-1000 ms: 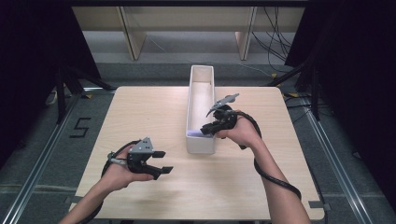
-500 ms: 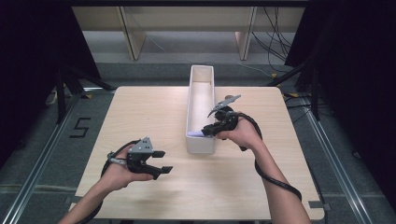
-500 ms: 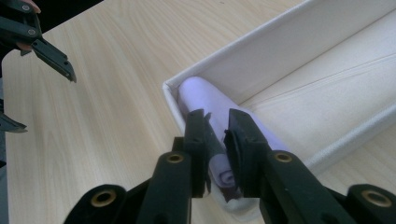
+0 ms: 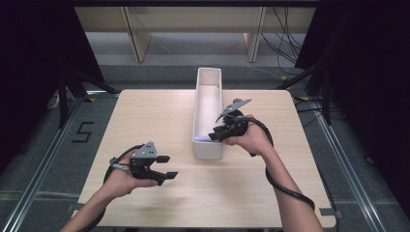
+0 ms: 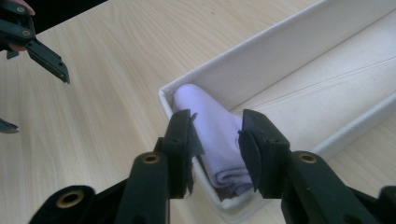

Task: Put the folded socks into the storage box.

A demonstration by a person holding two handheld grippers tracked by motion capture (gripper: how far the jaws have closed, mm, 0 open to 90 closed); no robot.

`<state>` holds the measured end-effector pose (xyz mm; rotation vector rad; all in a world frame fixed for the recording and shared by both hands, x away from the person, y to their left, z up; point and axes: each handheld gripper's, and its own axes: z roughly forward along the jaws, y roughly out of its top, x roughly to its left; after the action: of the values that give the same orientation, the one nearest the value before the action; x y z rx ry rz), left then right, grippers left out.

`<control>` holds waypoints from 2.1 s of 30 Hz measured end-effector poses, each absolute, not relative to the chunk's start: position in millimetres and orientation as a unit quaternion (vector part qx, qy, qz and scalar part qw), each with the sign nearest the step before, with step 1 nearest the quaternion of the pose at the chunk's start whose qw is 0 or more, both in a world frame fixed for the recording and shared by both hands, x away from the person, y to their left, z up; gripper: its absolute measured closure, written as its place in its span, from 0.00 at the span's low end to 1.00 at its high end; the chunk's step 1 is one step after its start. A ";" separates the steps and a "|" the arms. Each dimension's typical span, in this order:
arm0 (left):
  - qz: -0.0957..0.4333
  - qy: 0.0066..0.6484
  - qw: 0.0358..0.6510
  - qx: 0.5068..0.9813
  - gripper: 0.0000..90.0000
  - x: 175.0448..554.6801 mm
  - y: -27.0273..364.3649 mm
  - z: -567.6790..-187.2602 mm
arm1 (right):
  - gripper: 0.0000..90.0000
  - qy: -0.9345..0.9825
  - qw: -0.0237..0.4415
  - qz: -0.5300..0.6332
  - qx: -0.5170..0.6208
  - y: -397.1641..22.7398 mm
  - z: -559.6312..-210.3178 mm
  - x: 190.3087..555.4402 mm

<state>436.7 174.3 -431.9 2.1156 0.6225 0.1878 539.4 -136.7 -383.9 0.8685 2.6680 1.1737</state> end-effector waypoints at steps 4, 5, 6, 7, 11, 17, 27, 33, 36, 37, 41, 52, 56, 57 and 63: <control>0.079 0.261 0.452 0.849 0.37 436.1 179.2 -432.2 | 0.66 0.874 0.057 0.388 0.287 -140.1 -382.8 535.5; 0.080 0.261 0.454 0.848 0.37 436.3 180.1 -432.5 | 0.64 0.874 0.058 0.388 0.286 -141.7 -382.4 534.5; 0.082 0.265 0.454 0.847 0.37 435.7 181.3 -432.3 | 0.64 0.873 0.065 0.387 0.289 -143.2 -382.0 533.0; 0.081 0.264 0.455 0.846 0.37 435.8 182.7 -432.3 | 0.63 0.872 0.068 0.387 0.292 -144.8 -381.9 531.5; 0.087 0.273 0.457 0.842 0.37 434.6 188.8 -432.6 | 0.61 0.867 0.066 0.390 0.303 -153.0 -382.3 523.6; 0.098 0.290 0.455 0.836 0.37 434.1 197.8 -437.5 | 0.60 0.860 0.080 0.396 0.311 -167.0 -386.9 512.5; 0.116 0.317 0.458 0.822 0.37 431.6 216.0 -448.3 | 0.58 0.857 0.083 0.391 0.325 -185.8 -399.6 495.6; 0.127 0.339 0.460 0.811 0.37 428.8 229.1 -458.0 | 0.56 0.851 0.099 0.388 0.339 -196.2 -413.2 480.7; 0.135 0.351 0.457 0.806 0.37 426.4 234.9 -464.5 | 0.55 0.853 0.104 0.381 0.340 -203.0 -422.2 474.6; 0.138 0.355 0.455 0.805 0.37 425.3 237.4 -467.2 | 0.54 0.848 0.111 0.383 0.350 -203.7 -426.1 470.8; 0.149 0.371 0.457 0.795 0.37 420.8 244.5 -476.1 | 0.53 0.849 0.134 0.377 0.345 -216.1 -438.2 463.8; 0.174 0.404 0.465 0.768 0.37 408.3 262.5 -498.0 | 0.49 0.816 0.154 0.384 0.404 -245.5 -467.4 434.3; 0.181 0.410 0.470 0.760 0.37 402.3 268.0 -502.8 | 0.48 0.808 0.153 0.384 0.420 -251.7 -475.3 422.6; 0.183 0.413 0.472 0.757 0.37 400.6 268.8 -504.4 | 0.48 0.808 0.169 0.387 0.410 -254.4 -477.9 422.1; 0.191 0.418 0.476 0.750 0.37 392.9 272.5 -510.6 | 0.47 0.801 0.174 0.390 0.420 -256.2 -486.4 408.1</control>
<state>392.9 272.5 -510.6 1.8329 1.0227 0.4670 408.1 -256.2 -486.4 1.1891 2.2695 1.1067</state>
